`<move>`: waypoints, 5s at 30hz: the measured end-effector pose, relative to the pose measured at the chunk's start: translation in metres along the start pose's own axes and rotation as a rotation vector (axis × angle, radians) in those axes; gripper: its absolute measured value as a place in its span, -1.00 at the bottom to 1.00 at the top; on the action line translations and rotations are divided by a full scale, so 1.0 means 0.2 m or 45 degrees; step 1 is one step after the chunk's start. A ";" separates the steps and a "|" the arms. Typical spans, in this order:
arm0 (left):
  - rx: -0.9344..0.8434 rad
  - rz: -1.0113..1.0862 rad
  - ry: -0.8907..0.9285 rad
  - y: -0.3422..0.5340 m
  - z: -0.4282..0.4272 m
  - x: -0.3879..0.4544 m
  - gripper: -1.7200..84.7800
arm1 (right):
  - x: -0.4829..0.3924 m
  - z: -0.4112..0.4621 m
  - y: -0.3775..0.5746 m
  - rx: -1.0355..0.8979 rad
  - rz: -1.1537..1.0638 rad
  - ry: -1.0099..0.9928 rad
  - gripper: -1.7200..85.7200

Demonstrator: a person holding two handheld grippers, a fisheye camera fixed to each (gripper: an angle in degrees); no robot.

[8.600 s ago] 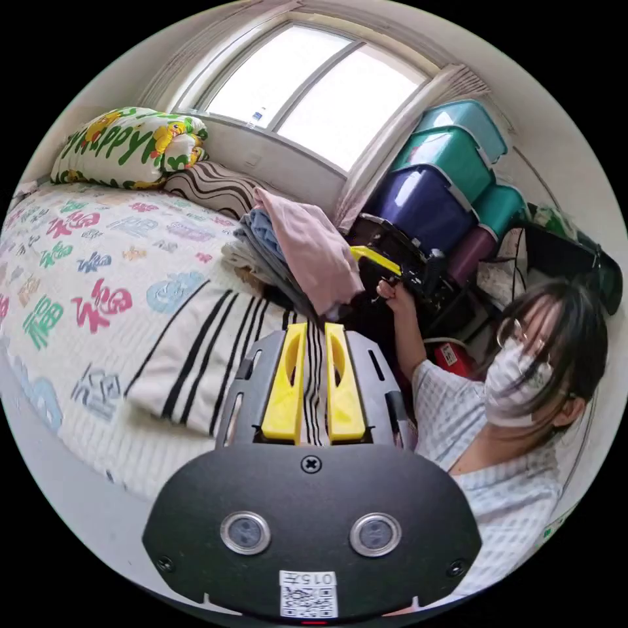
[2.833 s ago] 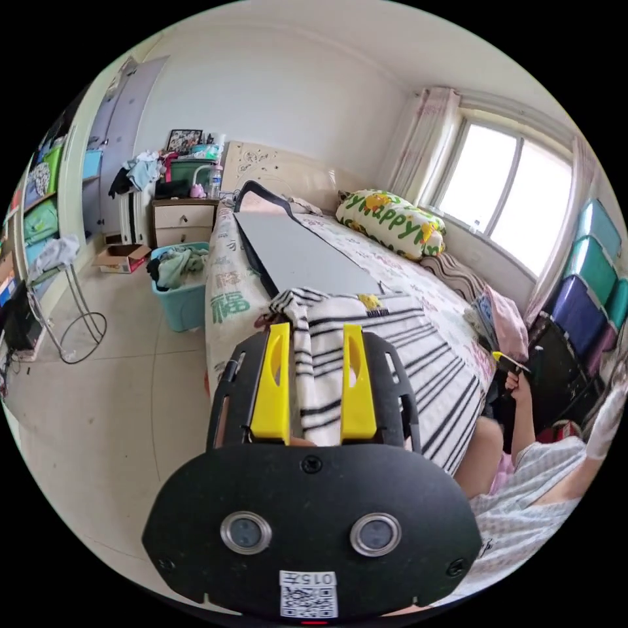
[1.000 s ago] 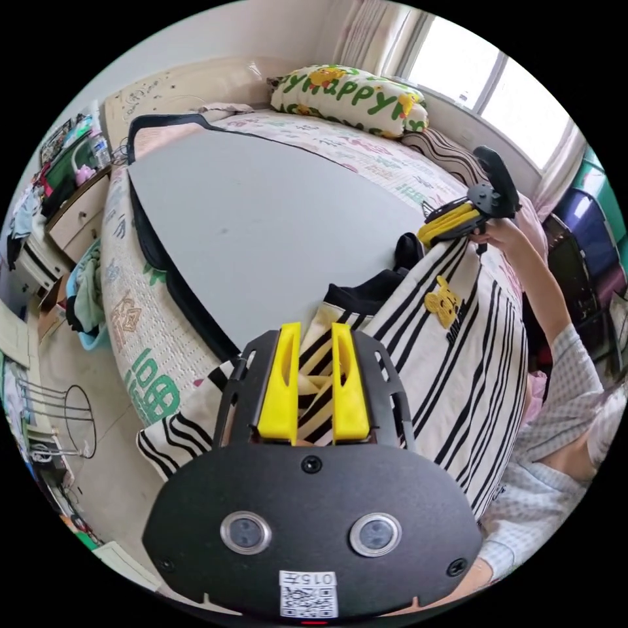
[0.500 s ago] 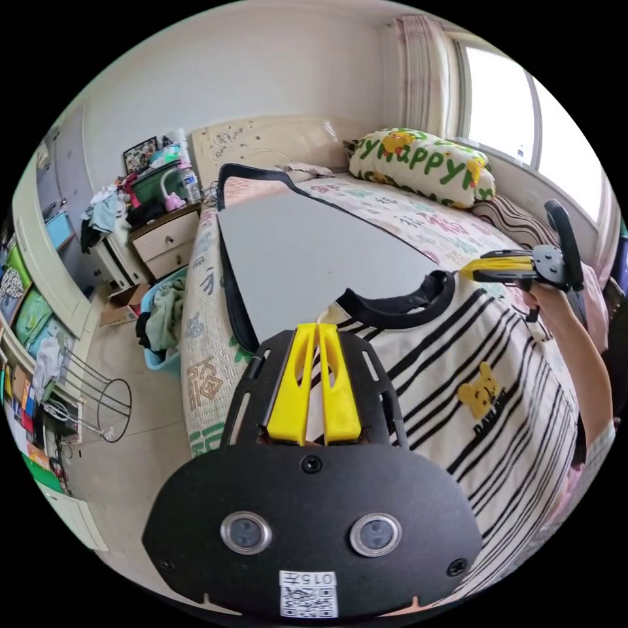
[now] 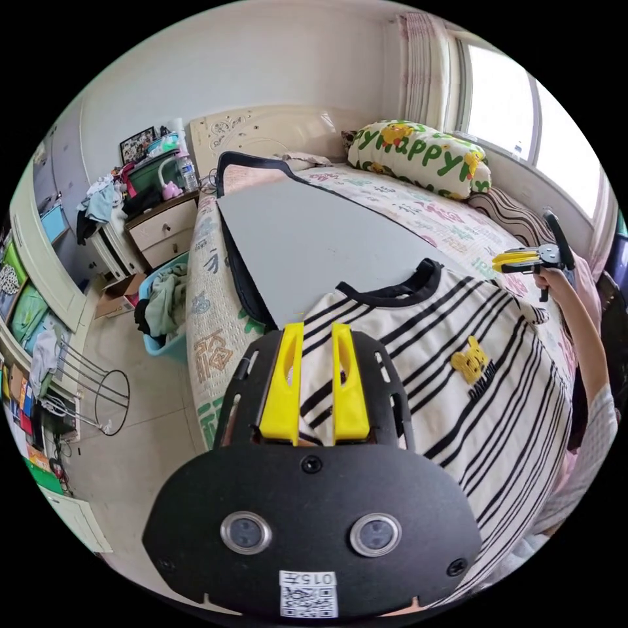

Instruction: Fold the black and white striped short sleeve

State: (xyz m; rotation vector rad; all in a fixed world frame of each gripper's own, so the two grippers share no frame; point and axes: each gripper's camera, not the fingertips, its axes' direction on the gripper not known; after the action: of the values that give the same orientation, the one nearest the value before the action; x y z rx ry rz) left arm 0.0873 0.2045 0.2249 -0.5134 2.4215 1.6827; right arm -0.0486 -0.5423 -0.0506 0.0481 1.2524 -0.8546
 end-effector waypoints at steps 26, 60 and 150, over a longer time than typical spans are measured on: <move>-0.102 -0.747 0.382 0.77 -0.35 -1.18 -0.79 | 0.45 -0.13 0.65 0.170 0.352 0.014 -0.98; 0.072 -0.679 0.458 1.15 -1.02 -1.14 -0.97 | 0.54 -0.36 1.64 0.071 0.444 -0.295 -0.97; -0.531 0.143 -0.311 2.26 -0.40 1.33 -0.97 | -0.94 -0.62 3.44 0.273 0.251 -0.056 -0.95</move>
State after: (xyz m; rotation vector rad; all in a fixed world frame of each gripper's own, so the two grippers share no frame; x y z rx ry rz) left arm -0.3170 0.2194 0.5683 -0.2023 1.9680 2.1677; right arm 0.2452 0.0977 -0.2164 0.3184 1.0909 -0.8108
